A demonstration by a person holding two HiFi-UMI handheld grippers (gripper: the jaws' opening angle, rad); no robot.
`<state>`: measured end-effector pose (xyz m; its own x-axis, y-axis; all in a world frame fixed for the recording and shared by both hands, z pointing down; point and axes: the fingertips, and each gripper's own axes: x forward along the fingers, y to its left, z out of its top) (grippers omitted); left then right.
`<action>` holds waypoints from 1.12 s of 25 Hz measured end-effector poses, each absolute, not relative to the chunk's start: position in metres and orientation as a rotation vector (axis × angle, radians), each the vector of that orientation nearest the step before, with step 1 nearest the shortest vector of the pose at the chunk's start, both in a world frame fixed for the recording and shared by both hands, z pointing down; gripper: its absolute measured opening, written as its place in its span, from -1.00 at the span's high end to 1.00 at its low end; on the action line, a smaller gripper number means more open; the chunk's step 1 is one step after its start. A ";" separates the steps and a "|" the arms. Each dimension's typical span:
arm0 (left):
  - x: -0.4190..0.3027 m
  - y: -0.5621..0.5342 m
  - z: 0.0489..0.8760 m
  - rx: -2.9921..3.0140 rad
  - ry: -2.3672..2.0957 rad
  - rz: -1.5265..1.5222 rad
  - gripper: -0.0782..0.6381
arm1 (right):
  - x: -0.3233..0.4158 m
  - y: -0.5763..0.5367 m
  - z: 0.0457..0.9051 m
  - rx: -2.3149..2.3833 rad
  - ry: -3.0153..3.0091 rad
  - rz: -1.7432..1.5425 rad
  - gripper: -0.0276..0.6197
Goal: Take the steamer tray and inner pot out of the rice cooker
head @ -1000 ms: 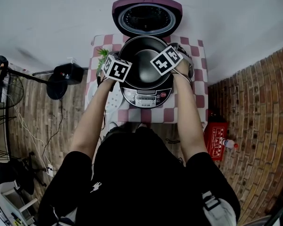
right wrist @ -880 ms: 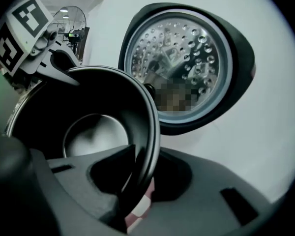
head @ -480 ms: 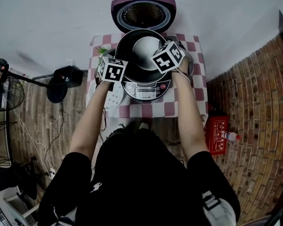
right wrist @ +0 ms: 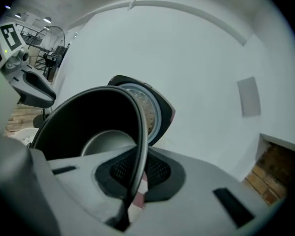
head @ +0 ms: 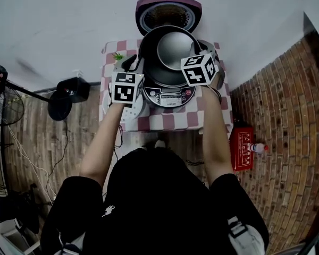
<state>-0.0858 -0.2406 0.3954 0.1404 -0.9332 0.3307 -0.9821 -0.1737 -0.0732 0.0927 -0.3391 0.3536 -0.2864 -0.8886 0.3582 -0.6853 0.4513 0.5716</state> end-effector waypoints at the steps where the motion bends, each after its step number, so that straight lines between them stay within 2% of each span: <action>1: -0.085 -0.236 0.391 2.259 -1.904 0.434 0.62 | 0.096 -0.335 0.349 1.337 -2.060 -0.403 0.89; 3: -0.083 -0.227 0.383 2.289 -1.896 0.408 0.74 | 0.104 -0.325 0.342 1.390 -2.059 -0.392 0.89; 5: -0.079 -0.219 0.378 2.317 -1.879 0.376 0.77 | 0.113 -0.314 0.335 1.443 -2.059 -0.378 0.89; 17: -0.040 -0.185 0.371 2.464 -1.691 0.260 0.78 | 0.166 -0.254 0.310 1.657 -2.058 -0.301 0.89; 28: 0.038 -0.188 0.361 2.505 -1.648 0.233 0.78 | 0.255 -0.268 0.319 1.689 -2.160 -0.162 0.89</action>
<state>0.0378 -0.1876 0.3607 0.3904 -0.8983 0.2017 -0.9190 -0.3935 0.0265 0.2555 -0.2684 0.3194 -0.1955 -0.9526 0.2330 -0.9073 0.2659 0.3258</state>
